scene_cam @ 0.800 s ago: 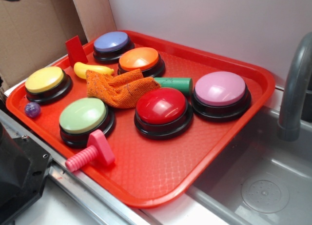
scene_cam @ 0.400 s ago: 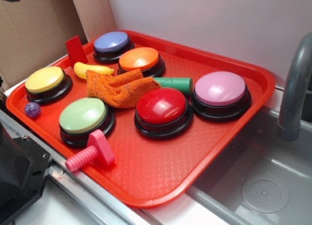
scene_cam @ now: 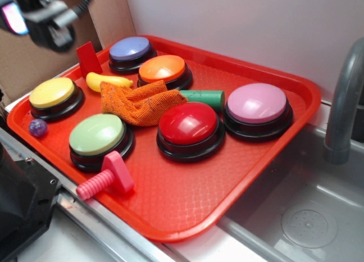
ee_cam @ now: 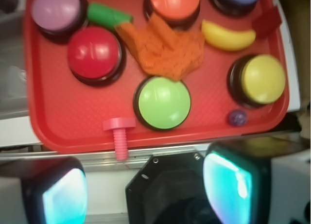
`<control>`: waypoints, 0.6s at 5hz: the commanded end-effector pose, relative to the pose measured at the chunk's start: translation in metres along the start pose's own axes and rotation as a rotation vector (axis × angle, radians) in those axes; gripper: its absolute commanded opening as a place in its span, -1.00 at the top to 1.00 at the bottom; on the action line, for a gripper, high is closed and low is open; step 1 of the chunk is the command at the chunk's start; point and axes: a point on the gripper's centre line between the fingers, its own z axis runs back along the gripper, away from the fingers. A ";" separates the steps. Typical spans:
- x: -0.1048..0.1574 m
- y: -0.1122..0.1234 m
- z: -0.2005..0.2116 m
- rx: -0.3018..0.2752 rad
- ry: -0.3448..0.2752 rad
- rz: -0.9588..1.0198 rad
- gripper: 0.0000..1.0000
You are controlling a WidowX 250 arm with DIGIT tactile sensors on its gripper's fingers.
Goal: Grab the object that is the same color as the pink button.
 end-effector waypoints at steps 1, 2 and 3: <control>0.001 -0.016 -0.050 0.019 0.035 0.092 -1.00; -0.005 -0.022 -0.074 -0.008 0.061 0.166 -1.00; -0.006 -0.024 -0.095 0.014 0.066 0.198 -1.00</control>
